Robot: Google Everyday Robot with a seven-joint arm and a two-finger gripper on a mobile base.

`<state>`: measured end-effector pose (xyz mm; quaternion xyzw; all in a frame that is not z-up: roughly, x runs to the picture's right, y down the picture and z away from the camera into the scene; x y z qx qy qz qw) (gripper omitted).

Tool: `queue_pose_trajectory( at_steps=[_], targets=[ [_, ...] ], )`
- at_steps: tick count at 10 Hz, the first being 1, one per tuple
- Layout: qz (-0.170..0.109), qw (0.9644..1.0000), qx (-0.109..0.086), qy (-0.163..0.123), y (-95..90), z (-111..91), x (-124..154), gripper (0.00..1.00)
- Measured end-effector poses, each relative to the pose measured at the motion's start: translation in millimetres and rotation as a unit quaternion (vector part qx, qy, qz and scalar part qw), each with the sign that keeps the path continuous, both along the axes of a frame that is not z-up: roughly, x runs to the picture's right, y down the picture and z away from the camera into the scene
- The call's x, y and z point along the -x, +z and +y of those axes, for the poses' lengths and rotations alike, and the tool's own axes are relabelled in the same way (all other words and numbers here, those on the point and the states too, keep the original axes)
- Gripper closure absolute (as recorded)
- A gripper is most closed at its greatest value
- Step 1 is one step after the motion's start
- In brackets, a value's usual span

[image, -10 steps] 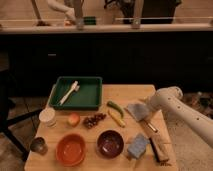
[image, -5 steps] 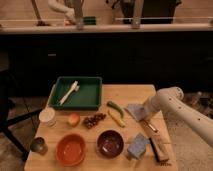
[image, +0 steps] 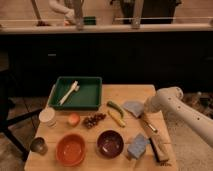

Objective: Wipe purple bowl with towel

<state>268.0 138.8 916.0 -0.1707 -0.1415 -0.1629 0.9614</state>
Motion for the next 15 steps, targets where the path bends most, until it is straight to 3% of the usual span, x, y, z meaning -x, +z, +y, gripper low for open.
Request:
queue_pose_trajectory(
  at_steps=[2, 4, 10, 15],
  targets=[
    [-0.003, 1.0000, 0.006, 0.000, 1.3, 2, 1, 1.00],
    [-0.002, 1.0000, 0.000, 0.004, -4.1, -2, -2, 1.00],
    [-0.025, 0.9972, -0.067, 0.018, -66.1, -53, 3, 1.00],
    [-0.082, 0.9915, -0.100, -0.003, -102.4, -77, 43, 1.00]
  ],
)
